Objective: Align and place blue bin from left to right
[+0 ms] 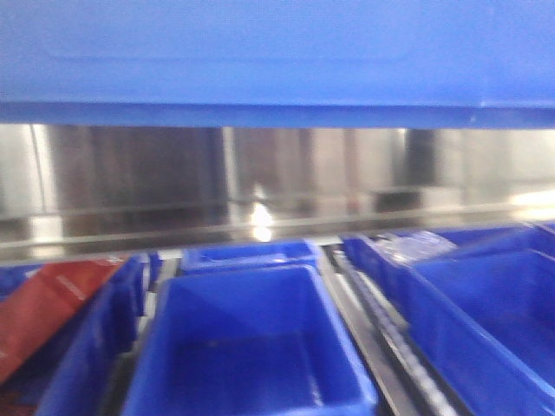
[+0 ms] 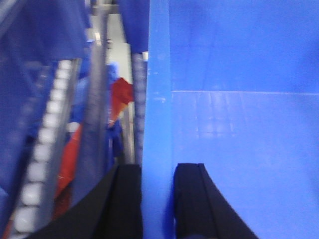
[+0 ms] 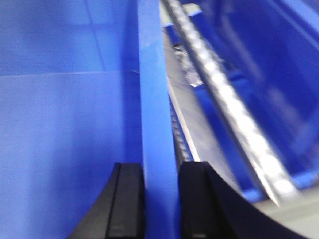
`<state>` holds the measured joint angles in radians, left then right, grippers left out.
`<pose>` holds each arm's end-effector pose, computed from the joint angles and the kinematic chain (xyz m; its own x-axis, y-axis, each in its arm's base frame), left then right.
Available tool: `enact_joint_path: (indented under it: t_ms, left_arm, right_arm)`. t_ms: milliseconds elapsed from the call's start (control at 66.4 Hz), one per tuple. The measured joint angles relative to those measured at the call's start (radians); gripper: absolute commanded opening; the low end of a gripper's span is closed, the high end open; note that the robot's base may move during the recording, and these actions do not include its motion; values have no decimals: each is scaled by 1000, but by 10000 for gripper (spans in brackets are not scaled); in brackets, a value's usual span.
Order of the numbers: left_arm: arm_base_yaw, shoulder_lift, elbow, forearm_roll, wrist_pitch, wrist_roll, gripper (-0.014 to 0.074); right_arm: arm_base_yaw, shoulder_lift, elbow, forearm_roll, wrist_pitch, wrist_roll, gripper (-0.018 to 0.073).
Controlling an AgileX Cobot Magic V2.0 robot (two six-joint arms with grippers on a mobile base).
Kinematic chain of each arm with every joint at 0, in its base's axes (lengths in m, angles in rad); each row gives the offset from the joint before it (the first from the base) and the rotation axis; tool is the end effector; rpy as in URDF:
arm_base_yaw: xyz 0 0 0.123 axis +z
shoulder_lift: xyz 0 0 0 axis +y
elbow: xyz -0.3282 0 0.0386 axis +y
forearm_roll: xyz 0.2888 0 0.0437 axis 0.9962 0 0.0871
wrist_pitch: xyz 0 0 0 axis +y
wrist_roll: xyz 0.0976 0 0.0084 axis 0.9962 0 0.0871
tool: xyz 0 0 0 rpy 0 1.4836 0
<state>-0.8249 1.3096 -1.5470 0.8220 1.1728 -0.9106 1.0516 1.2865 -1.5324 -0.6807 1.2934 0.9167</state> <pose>0.2376 -0.1596 0.5142 -0.4704 -0.0266 -0.8820 -0.0491 0.9988 -0.0040 0.1823 0.1995 0.5011 -0.6168 -0.0476 -0.7857 -0.1367 0.9895 0.0473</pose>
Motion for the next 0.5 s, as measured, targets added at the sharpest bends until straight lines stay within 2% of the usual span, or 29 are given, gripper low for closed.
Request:
enact_joint_path:
  t_ms: [497]
  left_arm:
    - [0, 0, 0, 0, 0, 0, -111]
  right_arm:
    - [0, 0, 0, 0, 0, 0, -70]
